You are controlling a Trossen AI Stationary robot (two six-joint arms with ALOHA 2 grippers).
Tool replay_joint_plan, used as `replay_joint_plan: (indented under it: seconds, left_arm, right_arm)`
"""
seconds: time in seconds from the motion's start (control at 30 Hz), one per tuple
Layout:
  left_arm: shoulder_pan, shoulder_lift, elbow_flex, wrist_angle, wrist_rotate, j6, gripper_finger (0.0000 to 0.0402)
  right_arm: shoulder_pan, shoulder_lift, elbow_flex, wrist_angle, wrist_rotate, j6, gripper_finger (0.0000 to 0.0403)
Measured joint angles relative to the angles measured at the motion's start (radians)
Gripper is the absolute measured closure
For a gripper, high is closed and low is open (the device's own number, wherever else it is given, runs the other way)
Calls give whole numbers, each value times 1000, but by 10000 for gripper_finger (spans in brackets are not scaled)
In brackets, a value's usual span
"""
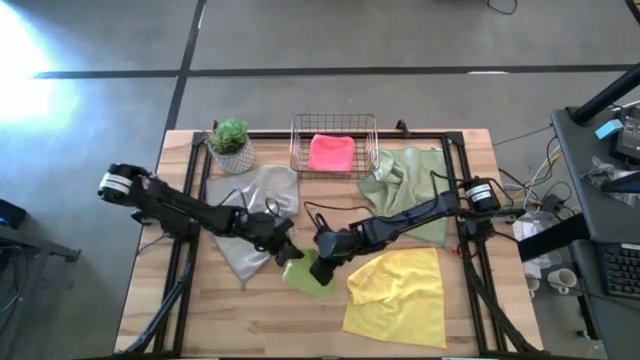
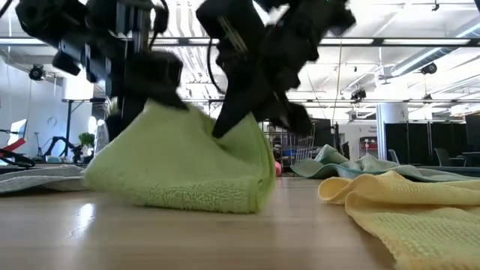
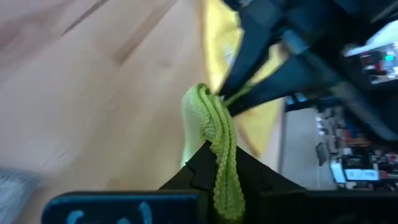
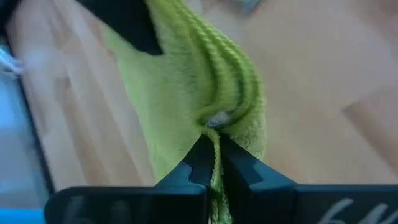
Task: Fold microfiber towels
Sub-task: Put the folded light green towel into the wire basket
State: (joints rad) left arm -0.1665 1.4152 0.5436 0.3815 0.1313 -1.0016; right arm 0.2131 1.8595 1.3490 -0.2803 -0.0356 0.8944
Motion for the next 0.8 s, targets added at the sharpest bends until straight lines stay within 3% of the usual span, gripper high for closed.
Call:
replay_joint_plan:
  seconds: [0.4, 0.63, 0.8]
  left_arm:
    - [57, -129, 31, -15, -21, 130, 391]
    - [193, -137, 157, -154, -66, 319, 391]
    - [317, -120, 268, -269, -88, 434, 391]
  right_arm:
    - [-5, -8, 347, -526, 248, -85, 394]
    - [-67, -25, 466, -758, 387, -98, 394]
    - [-176, -41, 512, -795, 432, -169, 394]
